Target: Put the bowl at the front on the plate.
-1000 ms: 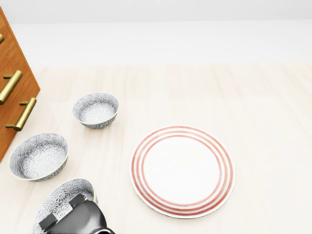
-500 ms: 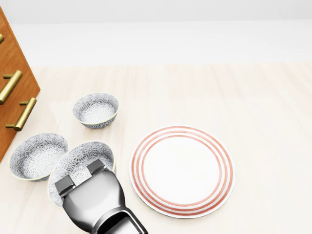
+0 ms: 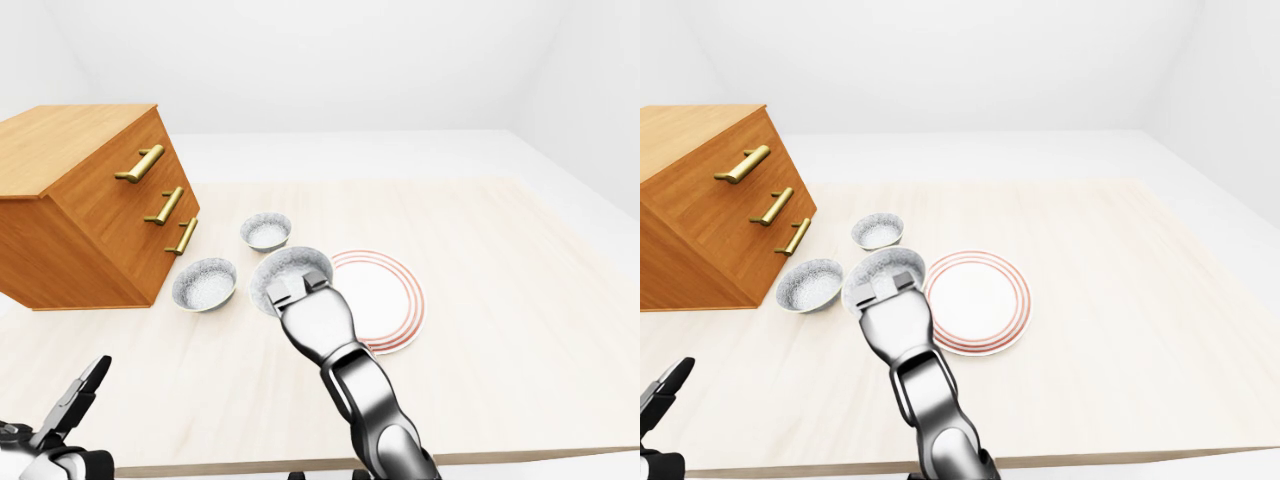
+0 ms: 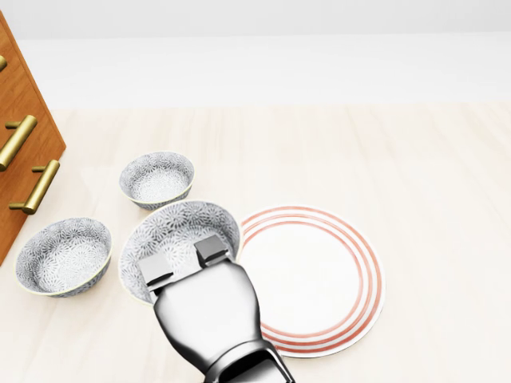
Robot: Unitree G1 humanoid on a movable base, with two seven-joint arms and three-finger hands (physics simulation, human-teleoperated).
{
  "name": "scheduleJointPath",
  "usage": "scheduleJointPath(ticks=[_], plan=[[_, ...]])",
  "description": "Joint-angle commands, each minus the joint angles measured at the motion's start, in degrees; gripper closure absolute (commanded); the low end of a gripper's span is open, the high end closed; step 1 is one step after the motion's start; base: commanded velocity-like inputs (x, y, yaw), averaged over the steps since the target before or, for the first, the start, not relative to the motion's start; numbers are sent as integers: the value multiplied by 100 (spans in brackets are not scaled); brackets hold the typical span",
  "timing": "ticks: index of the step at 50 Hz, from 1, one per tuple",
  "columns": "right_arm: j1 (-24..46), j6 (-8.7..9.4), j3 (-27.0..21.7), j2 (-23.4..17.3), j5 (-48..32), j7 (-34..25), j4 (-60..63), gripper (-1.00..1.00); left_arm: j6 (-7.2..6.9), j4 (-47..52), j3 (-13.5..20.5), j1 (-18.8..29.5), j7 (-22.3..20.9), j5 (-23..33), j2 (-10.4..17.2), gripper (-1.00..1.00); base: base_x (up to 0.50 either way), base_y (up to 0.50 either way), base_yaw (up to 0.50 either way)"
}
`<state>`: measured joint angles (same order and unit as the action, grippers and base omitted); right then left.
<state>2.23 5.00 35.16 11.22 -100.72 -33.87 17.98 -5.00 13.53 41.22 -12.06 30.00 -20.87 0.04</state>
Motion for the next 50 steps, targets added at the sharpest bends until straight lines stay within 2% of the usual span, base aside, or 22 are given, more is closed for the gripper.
scheduleJointPath(ticks=[1,2,6,13,18,21,41,50], plan=[[-544,0,90,-318,163,704,698,100,0,16,25,18,0,23,-18,-100,0,0,0],[-712,0,130,-441,291,1011,841,100,0,-1,14,22,0,32,-17,-100,0,0,0],[-1007,0,241,-670,477,1533,1022,100,0,28,13,5,0,9,-11,-100,0,0,0],[-1385,0,460,-1003,754,2055,1275,100,0,95,43,-18,0,6,-26,-100,0,0,0],[-1295,0,650,-1082,874,2066,1256,100,0,153,70,-28,0,-3,-37,-100,0,0,0],[-1169,0,647,-925,617,1719,929,100,0,181,81,-27,0,-2,-40,-100,0,0,0],[-1179,0,635,-912,610,1719,928,100,0,184,94,-19,0,10,-50,-100,0,0,0],[-1284,0,300,-970,865,1983,985,100,0,61,67,-8,0,38,-58,-100,0,0,0]])
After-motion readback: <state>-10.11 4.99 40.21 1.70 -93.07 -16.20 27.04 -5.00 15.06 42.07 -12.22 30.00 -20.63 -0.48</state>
